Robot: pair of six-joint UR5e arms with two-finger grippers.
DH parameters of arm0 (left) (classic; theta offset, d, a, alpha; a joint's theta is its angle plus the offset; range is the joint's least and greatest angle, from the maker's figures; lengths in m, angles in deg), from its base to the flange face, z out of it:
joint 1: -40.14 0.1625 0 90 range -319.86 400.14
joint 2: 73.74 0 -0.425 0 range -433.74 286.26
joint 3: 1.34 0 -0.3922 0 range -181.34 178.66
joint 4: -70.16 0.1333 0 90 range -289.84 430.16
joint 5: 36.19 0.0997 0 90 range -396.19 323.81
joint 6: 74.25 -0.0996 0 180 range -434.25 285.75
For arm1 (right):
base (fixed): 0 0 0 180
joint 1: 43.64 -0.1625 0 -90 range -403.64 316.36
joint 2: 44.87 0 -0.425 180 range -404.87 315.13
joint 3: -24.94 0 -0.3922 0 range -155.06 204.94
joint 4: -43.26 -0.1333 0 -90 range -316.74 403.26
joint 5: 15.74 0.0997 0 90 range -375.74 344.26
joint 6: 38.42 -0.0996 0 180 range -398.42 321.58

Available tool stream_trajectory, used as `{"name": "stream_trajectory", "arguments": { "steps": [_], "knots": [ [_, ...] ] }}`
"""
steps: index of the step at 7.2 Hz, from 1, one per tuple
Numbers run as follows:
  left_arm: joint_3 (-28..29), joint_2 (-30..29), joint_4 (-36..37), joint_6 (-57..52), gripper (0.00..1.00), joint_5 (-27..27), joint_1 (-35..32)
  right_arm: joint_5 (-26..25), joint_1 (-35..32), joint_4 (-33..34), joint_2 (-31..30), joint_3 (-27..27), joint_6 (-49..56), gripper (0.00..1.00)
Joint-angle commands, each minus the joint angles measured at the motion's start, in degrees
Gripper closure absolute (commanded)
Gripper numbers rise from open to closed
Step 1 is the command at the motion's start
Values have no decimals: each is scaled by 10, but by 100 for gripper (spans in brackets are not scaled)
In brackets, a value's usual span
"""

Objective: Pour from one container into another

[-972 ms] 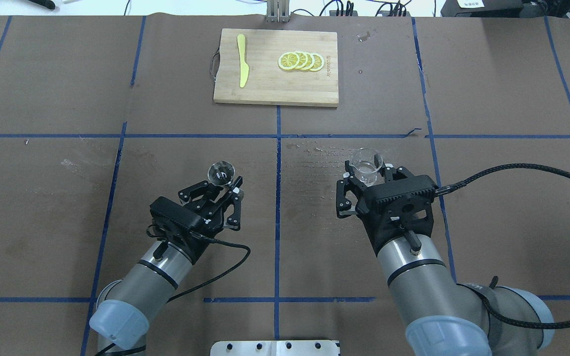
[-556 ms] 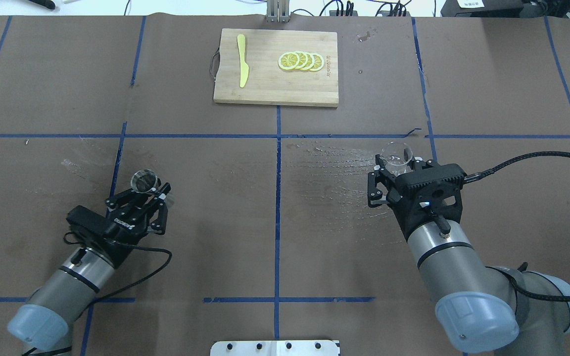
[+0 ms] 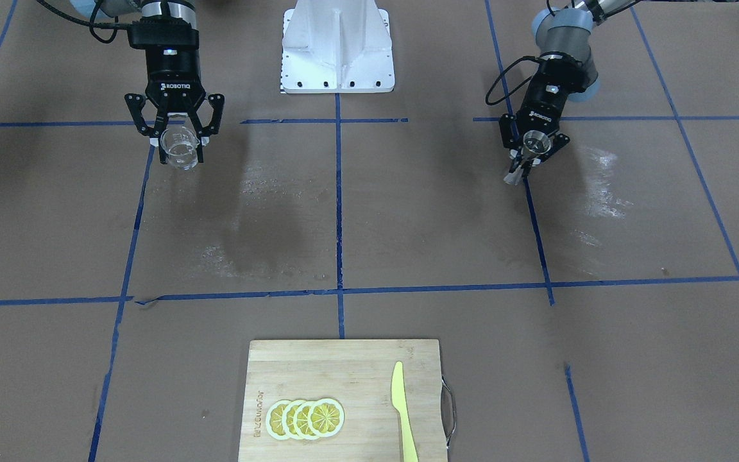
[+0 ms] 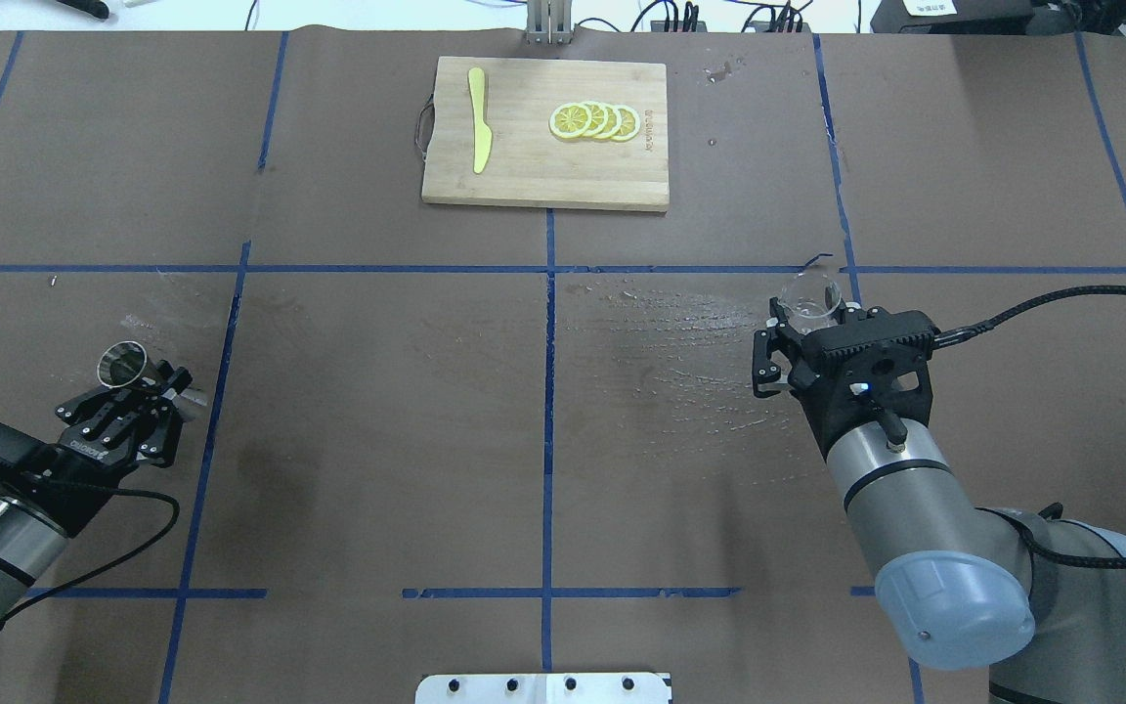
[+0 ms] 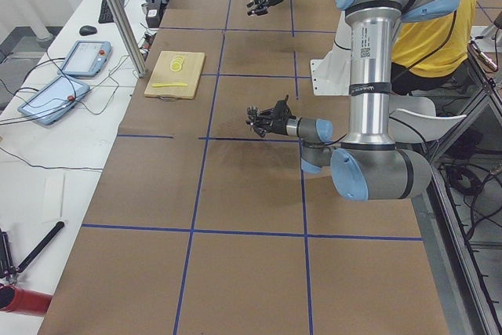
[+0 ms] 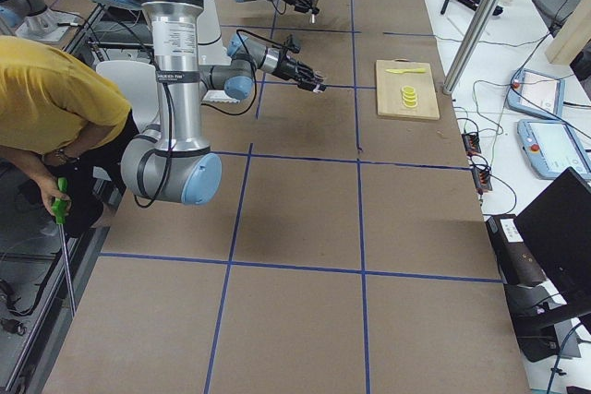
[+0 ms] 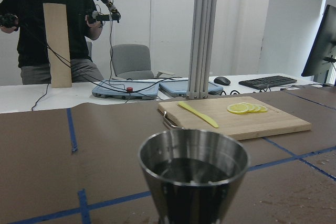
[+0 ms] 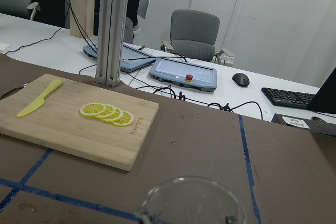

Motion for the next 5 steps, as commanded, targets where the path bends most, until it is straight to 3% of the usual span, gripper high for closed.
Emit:
{"name": "stream_trajectory", "arguments": {
  "steps": [1,5],
  "knots": [
    [41,30,-3,44,100,1,-12,1,0,0,-1,4,0,100],
    [66,57,-3,44,100,14,-17,0,0,0,-1,5,0,100]
  ]
}}
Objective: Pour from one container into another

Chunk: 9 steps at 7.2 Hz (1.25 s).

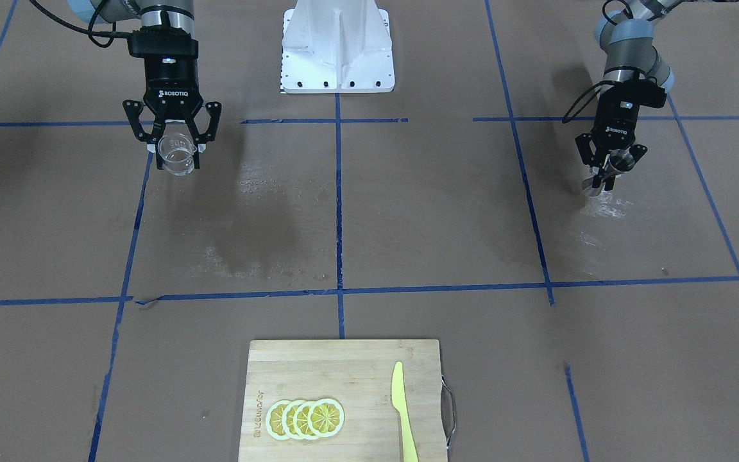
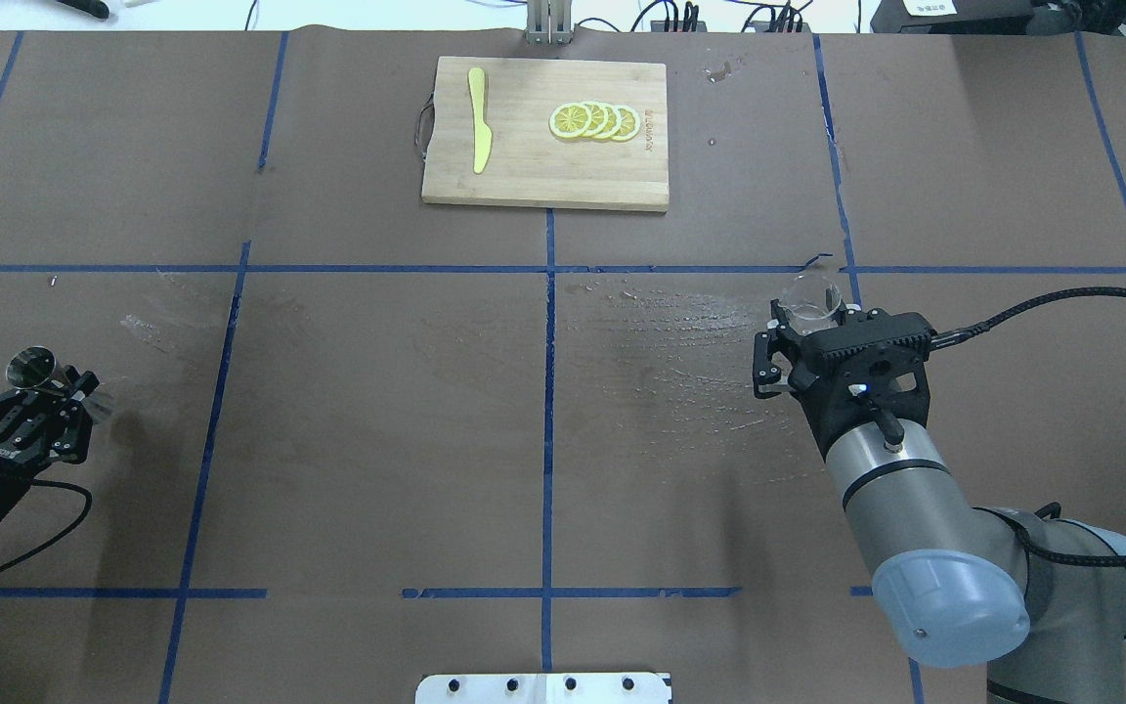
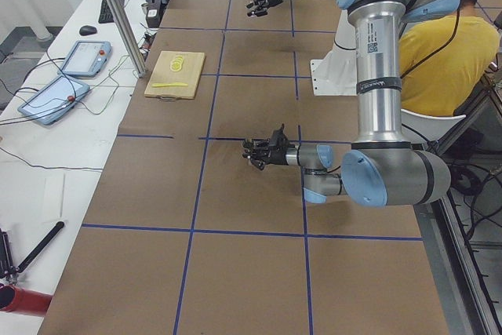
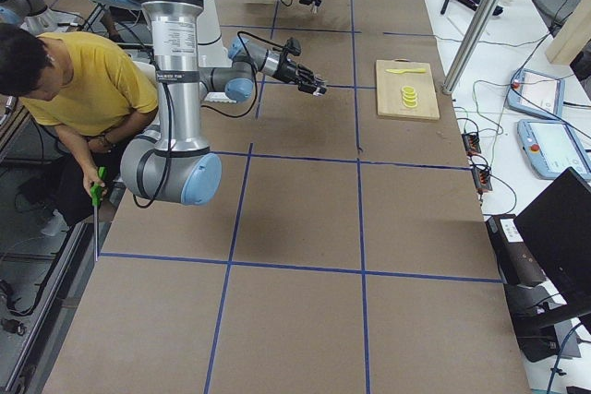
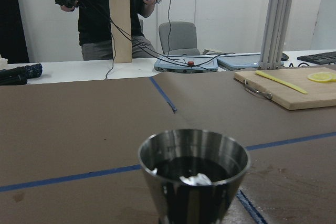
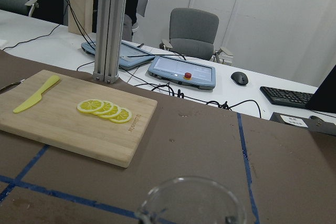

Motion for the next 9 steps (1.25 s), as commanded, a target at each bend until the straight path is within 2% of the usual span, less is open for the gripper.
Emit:
{"name": "stream_trajectory", "arguments": {
  "steps": [1,2,9],
  "knots": [
    [16,2,1,4,100,5,0,0,1,0,1,0,0,100],
    [20,1,2,38,100,5,1,-1,1,0,3,0,0,100],
    [29,-8,3,57,100,1,1,-1,1,-1,9,-2,0,100]
  ]
}}
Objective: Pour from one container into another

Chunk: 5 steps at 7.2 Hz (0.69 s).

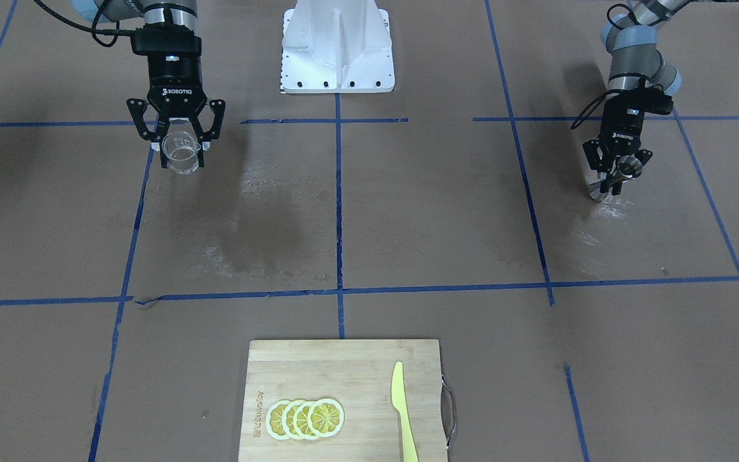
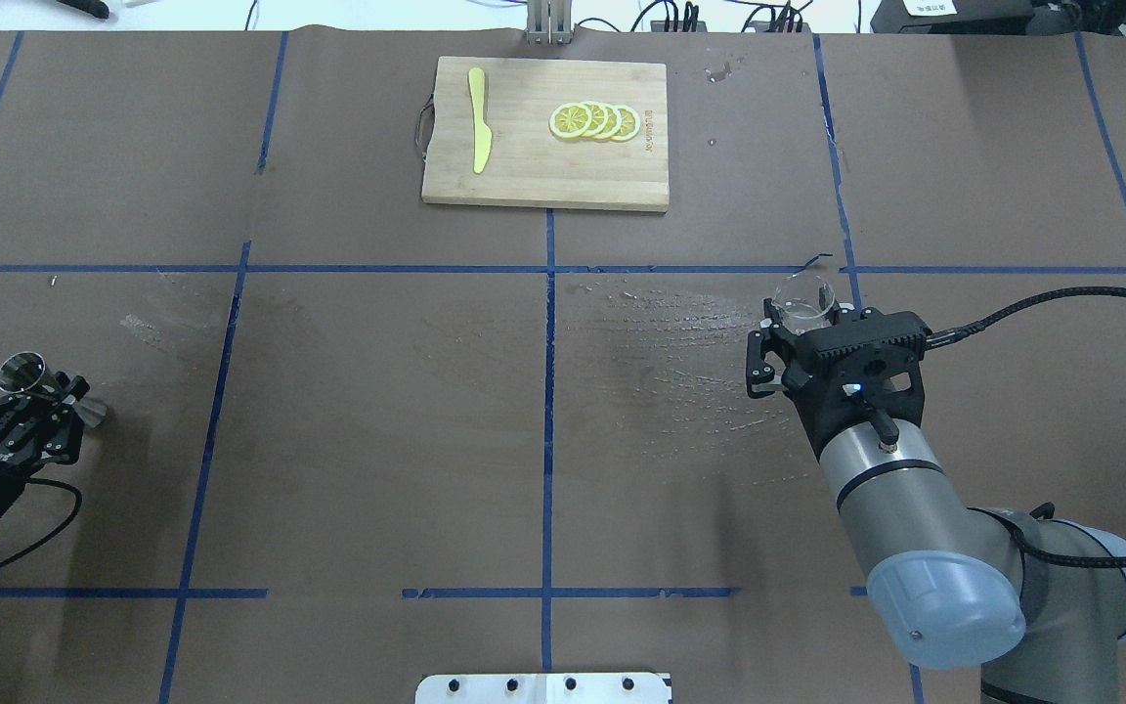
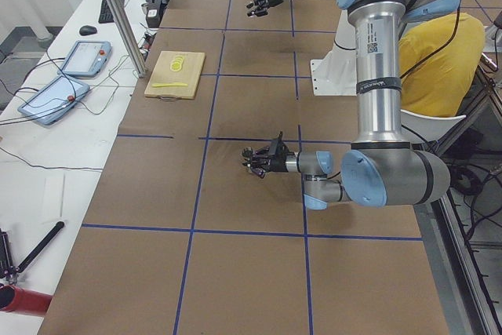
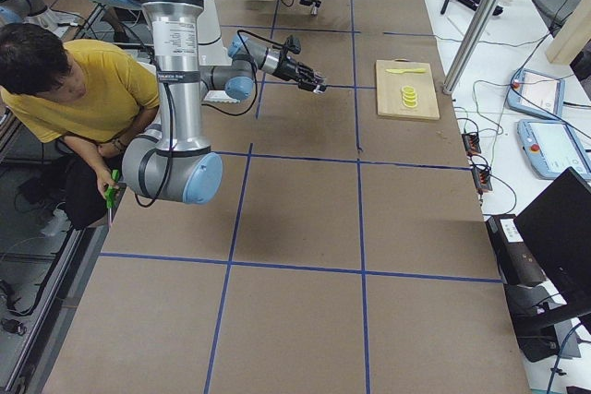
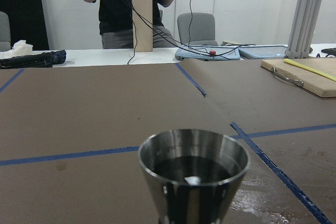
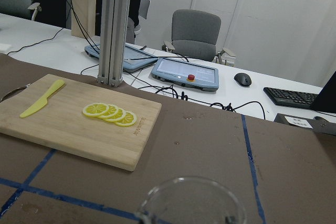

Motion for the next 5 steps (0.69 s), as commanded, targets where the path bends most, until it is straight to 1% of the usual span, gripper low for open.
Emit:
{"name": "stream_trajectory", "arguments": {
  "steps": [1,5],
  "knots": [
    [-6,-6,0,0,100,0,2,0,0,0,1,-1,-1,100],
    [-6,-17,4,-6,100,0,1,0,0,0,2,-1,-1,100]
  ]
}}
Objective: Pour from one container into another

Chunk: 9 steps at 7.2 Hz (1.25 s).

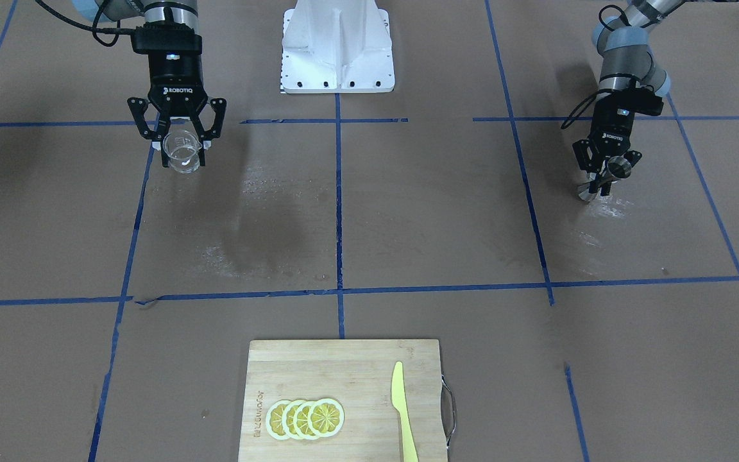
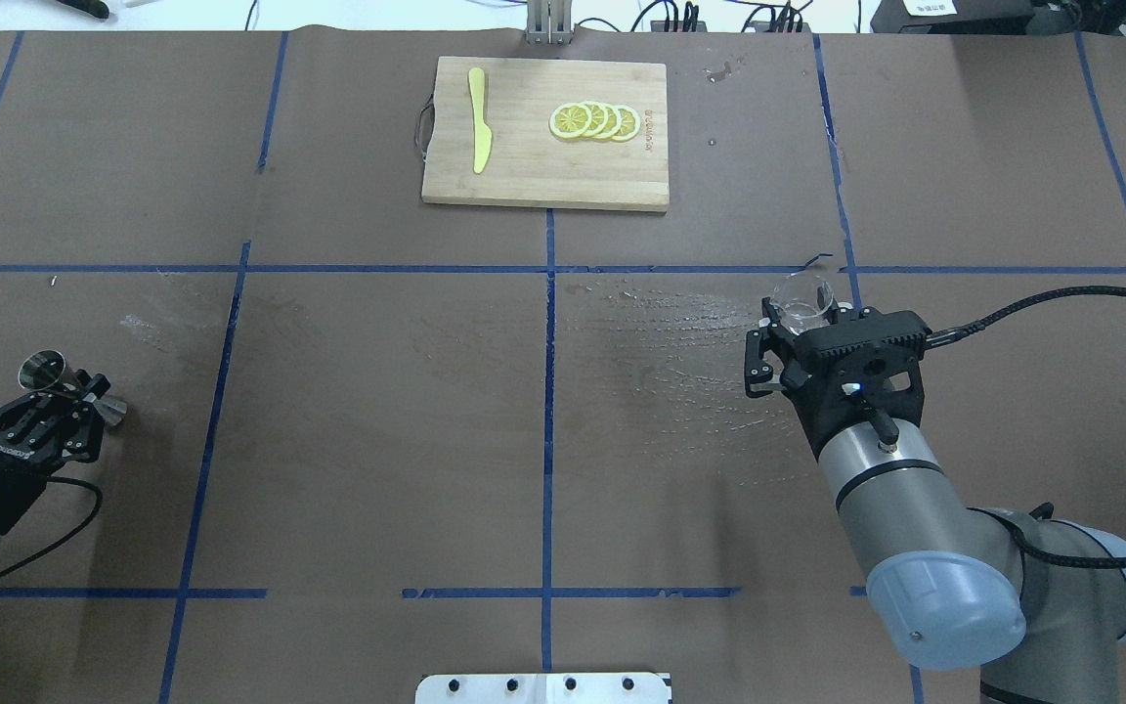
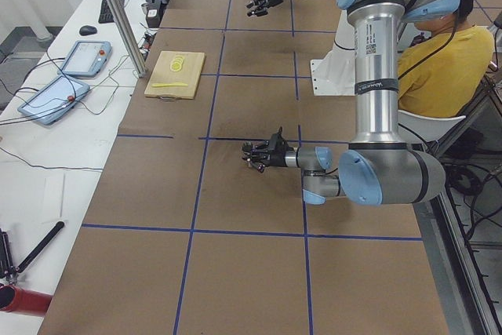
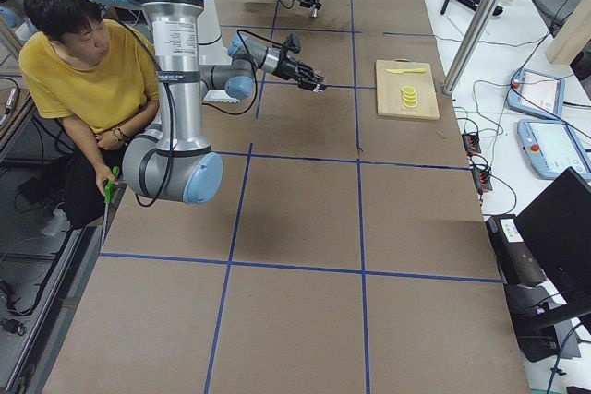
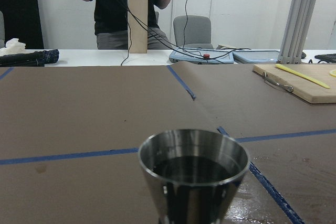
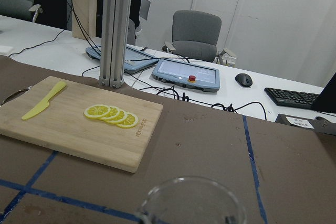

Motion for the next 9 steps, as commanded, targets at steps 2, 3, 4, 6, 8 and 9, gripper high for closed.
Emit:
{"name": "stream_trajectory", "arguments": {
  "steps": [2,3,4,6,8,9],
  "knots": [
    [3,-1,4,-1,100,0,0,0,1,0,0,0,0,99],
    [4,-1,4,-1,100,0,0,0,1,0,0,0,0,99],
    [4,-1,5,-2,100,0,0,0,2,0,1,0,0,99],
    [5,-2,5,-2,99,0,0,0,2,0,4,1,0,98],
    [5,-2,5,-4,87,-2,0,0,2,0,4,0,0,98],
    [5,-2,4,-4,83,-4,0,0,2,0,5,0,0,98]
  ]
}}
